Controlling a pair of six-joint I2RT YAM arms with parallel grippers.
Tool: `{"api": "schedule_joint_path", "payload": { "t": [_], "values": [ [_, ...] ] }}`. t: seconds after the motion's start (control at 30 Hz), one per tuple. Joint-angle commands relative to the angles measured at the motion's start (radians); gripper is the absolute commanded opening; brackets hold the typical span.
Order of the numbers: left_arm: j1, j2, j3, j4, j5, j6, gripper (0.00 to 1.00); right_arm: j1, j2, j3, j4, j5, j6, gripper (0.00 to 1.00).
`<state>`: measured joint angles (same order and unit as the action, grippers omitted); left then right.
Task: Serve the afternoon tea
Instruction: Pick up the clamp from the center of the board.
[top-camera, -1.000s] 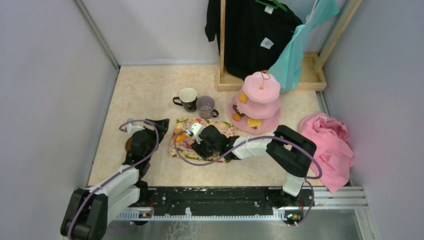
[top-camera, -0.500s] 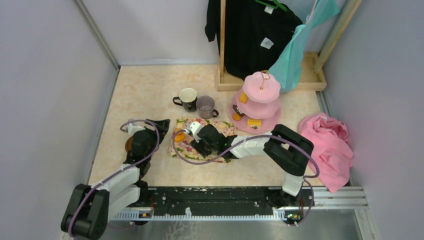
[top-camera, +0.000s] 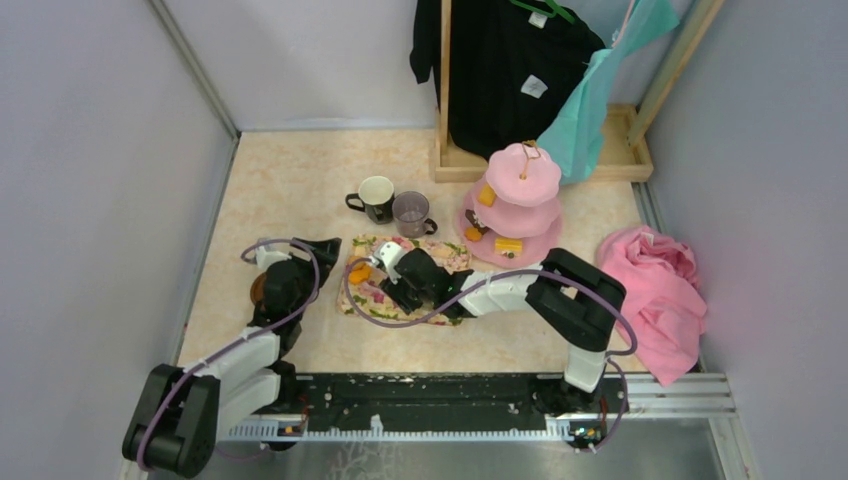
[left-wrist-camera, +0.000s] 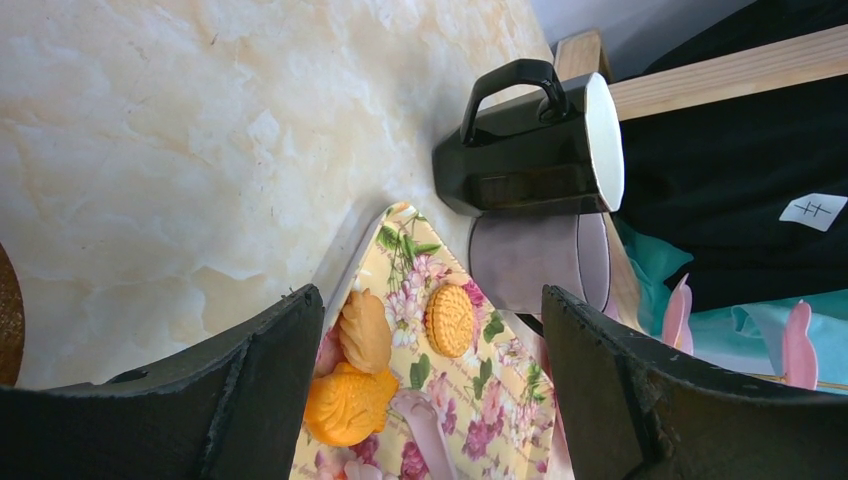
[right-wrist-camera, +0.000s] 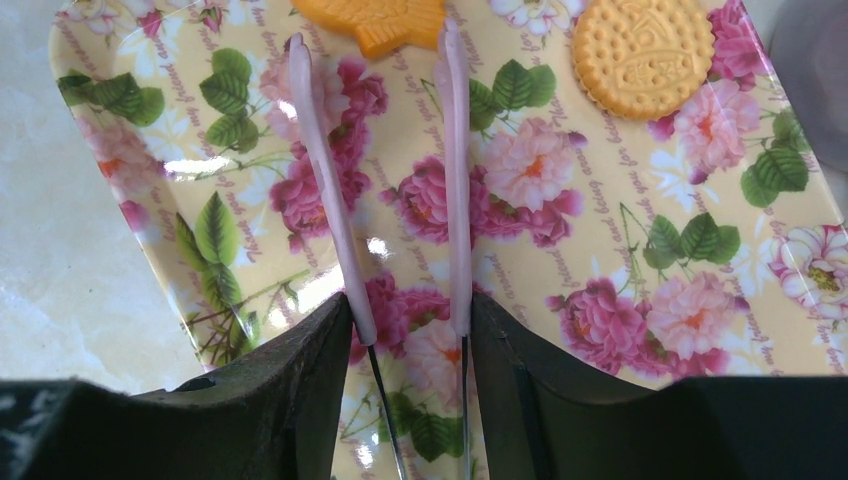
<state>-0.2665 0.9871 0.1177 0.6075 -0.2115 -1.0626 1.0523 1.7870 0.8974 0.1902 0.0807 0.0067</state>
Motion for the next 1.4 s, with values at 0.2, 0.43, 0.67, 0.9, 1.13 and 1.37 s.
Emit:
{"api": "schedule_joint_path", "payload": {
  "t": [0.2,0.43,0.67,0.9,1.13,1.37],
  "values": [
    [-0.002,0.013,-0.015,0.056,0.025,-0.015,0.85,0.008,0.018,-0.072,-0.101,0.027,0.05,0.47],
    [-0.002,0.007,-0.021,0.061,0.029,-0.021,0.85,0.008,0.05,-0.017,-0.104,-0.022,-0.002,0.47],
    [-0.002,0.008,-0.023,0.065,0.026,-0.023,0.85,0.008,0.099,0.054,-0.14,-0.082,-0.05,0.47],
    [-0.002,0.012,-0.028,0.074,0.024,-0.024,0.86,0.008,0.142,0.105,-0.181,-0.088,-0.071,0.48],
    [-0.002,0.029,-0.031,0.091,0.026,-0.023,0.86,0.008,0.171,0.137,-0.214,-0.033,-0.078,0.57],
    [-0.002,0.029,-0.034,0.094,0.026,-0.023,0.86,0.006,0.214,0.158,-0.208,-0.011,-0.086,0.61]
  ]
}}
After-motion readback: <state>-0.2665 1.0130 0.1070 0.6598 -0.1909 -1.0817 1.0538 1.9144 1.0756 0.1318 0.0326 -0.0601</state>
